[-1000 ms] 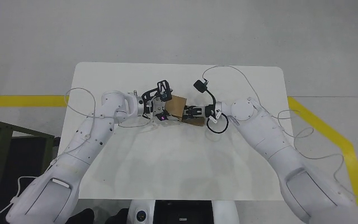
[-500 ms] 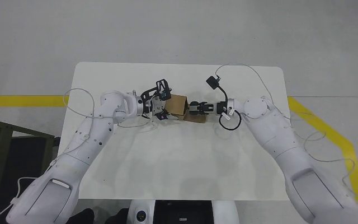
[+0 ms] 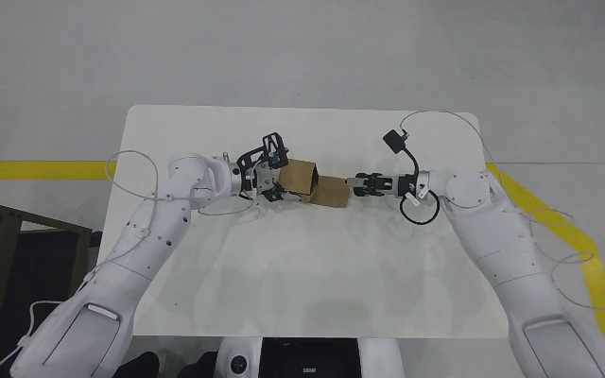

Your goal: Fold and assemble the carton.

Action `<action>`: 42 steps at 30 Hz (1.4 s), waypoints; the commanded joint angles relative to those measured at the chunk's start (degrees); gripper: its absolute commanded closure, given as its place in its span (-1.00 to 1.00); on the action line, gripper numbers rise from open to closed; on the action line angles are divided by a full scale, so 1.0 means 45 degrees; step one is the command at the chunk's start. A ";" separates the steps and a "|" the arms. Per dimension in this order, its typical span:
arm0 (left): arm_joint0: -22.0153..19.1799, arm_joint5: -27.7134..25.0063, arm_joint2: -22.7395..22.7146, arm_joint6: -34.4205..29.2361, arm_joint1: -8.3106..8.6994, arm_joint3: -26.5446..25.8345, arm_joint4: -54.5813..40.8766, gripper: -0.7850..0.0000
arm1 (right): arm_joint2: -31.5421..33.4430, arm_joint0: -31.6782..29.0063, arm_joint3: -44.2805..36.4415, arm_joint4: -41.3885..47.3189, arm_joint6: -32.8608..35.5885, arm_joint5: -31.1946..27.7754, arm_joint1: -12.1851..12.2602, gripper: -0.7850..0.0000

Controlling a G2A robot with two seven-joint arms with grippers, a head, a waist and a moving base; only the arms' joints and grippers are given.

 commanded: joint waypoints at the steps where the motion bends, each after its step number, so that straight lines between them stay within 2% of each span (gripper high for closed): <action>1: 0.0016 0.0016 -0.0013 -0.0032 -0.0003 -0.0008 -0.0026 -1.00 | 0.0158 -0.0198 -0.0274 -0.0144 -0.0051 0.0154 0.0079 0.13; 7: 0.0043 0.0021 -0.0038 -0.0099 -0.0012 -0.0041 -0.0054 -1.00 | 0.0154 -0.0530 -0.0658 -0.0296 -0.0048 0.0537 0.0140 0.12; 16: 0.0072 0.0034 -0.0073 -0.0134 -0.0022 -0.0072 -0.0018 -1.00 | -0.0470 -0.0276 -0.0273 -0.0337 -0.0160 0.0652 -0.0051 0.11; 33: 0.0114 0.0021 -0.0110 -0.0113 -0.0043 -0.0097 0.0105 -1.00 | -0.1602 0.0505 0.0898 0.1073 -0.0021 -0.0098 -0.0668 0.06; 42: 0.0131 -0.0014 -0.0139 -0.0087 -0.0053 -0.0087 0.0117 -1.00 | -0.1882 0.0854 0.0945 0.1688 0.0134 -0.0528 -0.0908 0.07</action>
